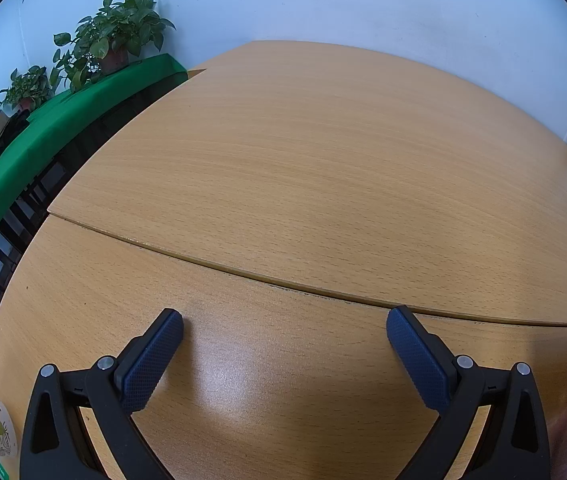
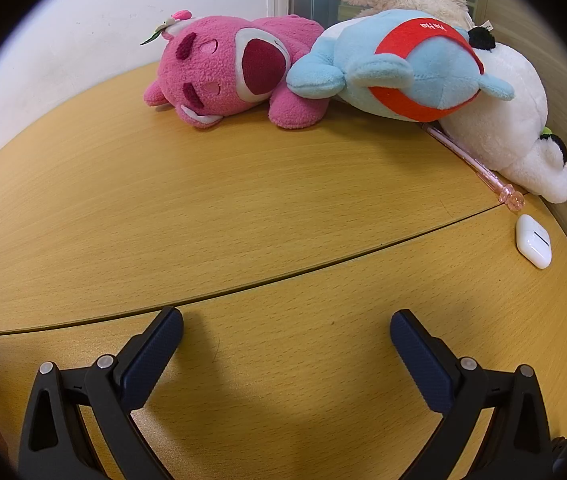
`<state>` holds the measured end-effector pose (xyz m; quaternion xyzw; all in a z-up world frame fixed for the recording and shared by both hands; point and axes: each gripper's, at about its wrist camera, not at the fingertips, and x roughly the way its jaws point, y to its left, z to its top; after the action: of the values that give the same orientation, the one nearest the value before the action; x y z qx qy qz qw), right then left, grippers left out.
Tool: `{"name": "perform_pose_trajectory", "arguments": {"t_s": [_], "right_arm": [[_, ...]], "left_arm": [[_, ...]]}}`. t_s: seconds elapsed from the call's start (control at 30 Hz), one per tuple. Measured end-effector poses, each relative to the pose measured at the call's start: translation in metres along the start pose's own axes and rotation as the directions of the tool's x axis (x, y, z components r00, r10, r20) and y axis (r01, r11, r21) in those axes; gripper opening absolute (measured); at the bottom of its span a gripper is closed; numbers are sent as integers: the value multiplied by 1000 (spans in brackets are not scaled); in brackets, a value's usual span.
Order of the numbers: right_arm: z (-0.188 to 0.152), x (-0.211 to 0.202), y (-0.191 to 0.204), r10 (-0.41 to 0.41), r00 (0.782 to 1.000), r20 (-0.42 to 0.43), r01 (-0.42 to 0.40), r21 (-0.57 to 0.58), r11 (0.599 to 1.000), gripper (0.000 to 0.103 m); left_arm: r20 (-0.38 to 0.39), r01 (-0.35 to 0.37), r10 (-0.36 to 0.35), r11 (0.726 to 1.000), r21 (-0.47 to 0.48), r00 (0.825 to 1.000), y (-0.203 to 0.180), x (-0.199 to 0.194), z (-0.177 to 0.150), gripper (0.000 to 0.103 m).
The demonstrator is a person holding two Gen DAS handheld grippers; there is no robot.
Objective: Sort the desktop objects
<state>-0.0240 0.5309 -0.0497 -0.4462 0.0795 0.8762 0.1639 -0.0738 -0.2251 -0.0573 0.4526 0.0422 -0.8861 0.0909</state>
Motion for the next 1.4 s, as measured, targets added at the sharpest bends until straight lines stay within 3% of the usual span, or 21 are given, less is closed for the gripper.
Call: {"name": "perform_pose_trajectory", "arguments": {"t_s": [1.4], "right_arm": [[-1,-3,3,2,1000,0,-2,-3,1000,103]], "left_arm": [[-2,-2,2,1000,-2,1000,1,0,1,103]]}}
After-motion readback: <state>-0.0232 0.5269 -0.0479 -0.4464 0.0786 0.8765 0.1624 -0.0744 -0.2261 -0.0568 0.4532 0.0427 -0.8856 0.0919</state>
